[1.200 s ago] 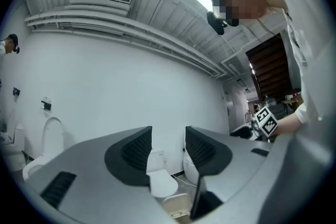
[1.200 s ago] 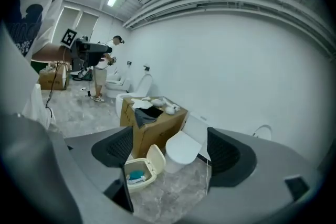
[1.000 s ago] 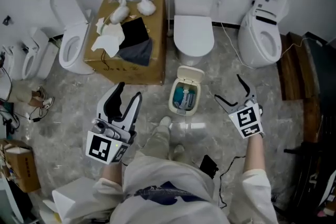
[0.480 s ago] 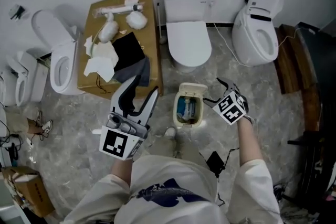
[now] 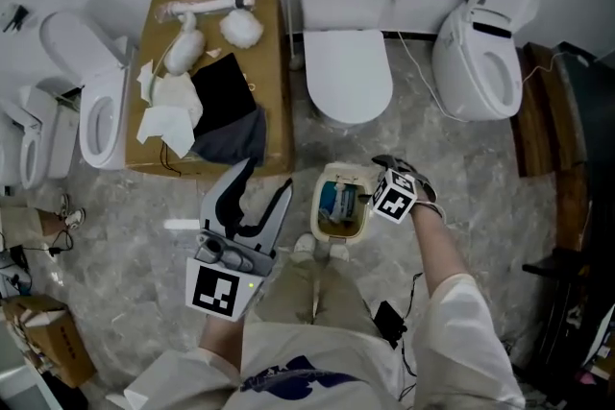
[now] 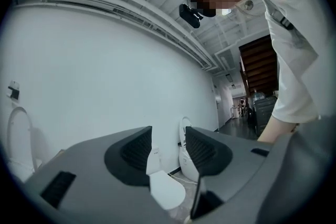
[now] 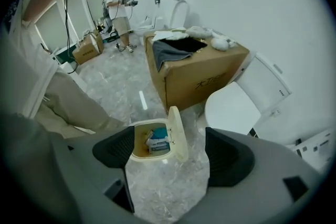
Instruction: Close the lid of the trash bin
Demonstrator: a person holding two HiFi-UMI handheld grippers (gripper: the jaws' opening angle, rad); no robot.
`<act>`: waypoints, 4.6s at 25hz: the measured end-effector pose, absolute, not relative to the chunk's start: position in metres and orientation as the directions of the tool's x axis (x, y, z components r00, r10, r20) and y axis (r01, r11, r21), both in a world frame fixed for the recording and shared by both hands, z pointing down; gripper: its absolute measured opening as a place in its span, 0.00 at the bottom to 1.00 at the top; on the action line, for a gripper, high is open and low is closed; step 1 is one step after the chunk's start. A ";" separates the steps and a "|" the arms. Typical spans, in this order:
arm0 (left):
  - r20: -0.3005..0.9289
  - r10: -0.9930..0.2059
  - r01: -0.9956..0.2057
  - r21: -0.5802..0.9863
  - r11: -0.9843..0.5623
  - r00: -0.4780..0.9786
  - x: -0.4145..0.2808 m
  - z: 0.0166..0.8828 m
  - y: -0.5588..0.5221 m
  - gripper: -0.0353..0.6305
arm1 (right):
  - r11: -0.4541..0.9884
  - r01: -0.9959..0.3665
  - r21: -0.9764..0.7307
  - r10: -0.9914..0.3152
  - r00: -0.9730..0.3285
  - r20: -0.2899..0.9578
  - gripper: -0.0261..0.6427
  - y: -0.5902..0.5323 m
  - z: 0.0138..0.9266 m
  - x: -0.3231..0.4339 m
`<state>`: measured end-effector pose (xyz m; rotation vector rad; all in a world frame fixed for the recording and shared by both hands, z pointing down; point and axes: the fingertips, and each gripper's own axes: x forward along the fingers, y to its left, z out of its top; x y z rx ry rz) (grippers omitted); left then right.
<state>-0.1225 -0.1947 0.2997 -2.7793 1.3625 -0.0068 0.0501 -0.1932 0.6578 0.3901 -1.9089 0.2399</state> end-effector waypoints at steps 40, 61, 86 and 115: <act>0.080 -0.859 -0.854 -0.093 -0.512 0.506 -0.120 0.382 -0.207 0.32 | 0.953 -0.223 -0.206 0.112 -0.373 0.921 0.65 -0.098 0.809 0.017; 0.084 -0.836 -0.838 -0.026 -0.545 0.542 -0.084 0.472 -0.250 0.32 | 0.904 -0.274 -0.327 0.197 -0.414 0.889 0.65 -0.012 0.879 -0.004; 0.131 -0.862 -0.865 -0.048 -0.500 0.490 -0.122 0.513 -0.238 0.32 | 0.878 -0.399 -0.264 0.169 -0.259 0.951 0.62 0.017 0.974 -0.013; -0.227 -0.805 -0.820 0.042 -0.571 0.548 -0.101 0.208 -0.094 0.31 | 0.163 -0.987 0.011 -0.985 -0.163 -0.056 0.12 -0.069 0.263 0.110</act>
